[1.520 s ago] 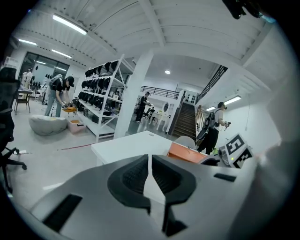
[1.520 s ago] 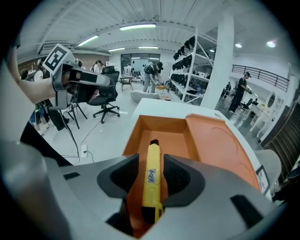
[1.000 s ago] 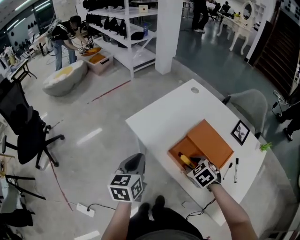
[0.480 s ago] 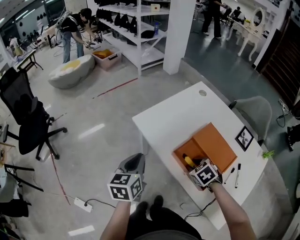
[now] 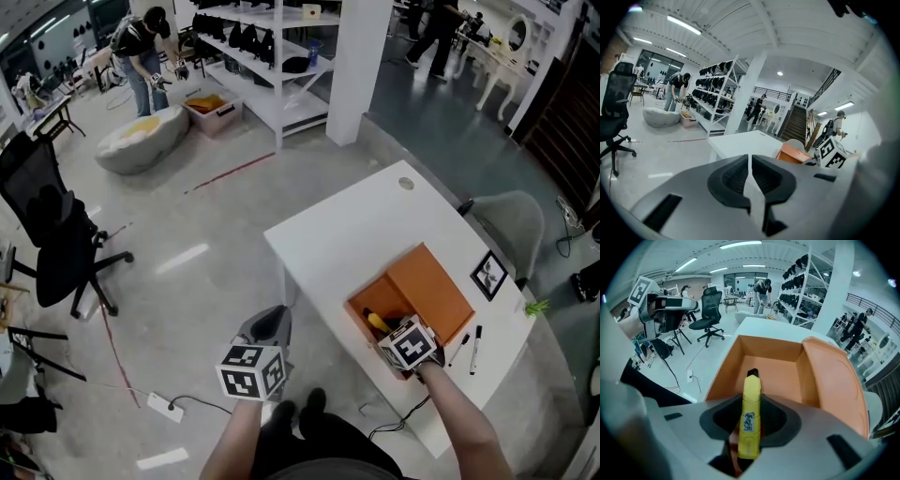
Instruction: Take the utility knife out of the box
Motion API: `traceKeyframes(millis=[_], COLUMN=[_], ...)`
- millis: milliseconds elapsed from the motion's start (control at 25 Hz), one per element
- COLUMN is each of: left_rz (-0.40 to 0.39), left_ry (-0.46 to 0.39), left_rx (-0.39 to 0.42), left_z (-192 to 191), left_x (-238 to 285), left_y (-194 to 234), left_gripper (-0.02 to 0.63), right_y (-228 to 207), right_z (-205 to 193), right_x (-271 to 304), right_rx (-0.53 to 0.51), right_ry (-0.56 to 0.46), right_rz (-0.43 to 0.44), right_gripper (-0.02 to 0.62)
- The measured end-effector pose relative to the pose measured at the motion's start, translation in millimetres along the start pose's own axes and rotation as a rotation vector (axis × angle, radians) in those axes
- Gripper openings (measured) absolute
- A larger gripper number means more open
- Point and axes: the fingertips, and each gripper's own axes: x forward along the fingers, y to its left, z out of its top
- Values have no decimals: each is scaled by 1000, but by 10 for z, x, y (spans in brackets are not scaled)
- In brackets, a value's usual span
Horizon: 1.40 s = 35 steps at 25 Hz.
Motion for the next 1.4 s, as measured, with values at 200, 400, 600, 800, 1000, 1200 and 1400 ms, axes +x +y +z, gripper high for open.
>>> traceKeyframes(millis=[200,400,600,800,1000,1200,1400], left_rz=[-4,-11,-21,-42,-66,-99,-133], left_ry=[5,6,7,11,13,18,31], left_rx=[4,14,19,30,44,67,93], left_z=[18,53,67,75,107,133,126], left_x=[8,12,22,37,72,110,154], left_y=[26,29,15,-51,-141,-255,-409], left_gripper=[28,28,28,28,28,28,28], right_y=[10,8,3,-4,-44,-87,-140], right_z=[4,4,22,67,121,152,193], right_x=[5,3,-42,-152,-308,-498,-717], right_rx=[3,18,48,95,176,234,294], right_ry=[-7,-19,-49,-118,-210,-295,-390], right_rz=[1,-2,-7,-23,-40,-81,-119], right_gripper=[114,112,112,112,112,113,114])
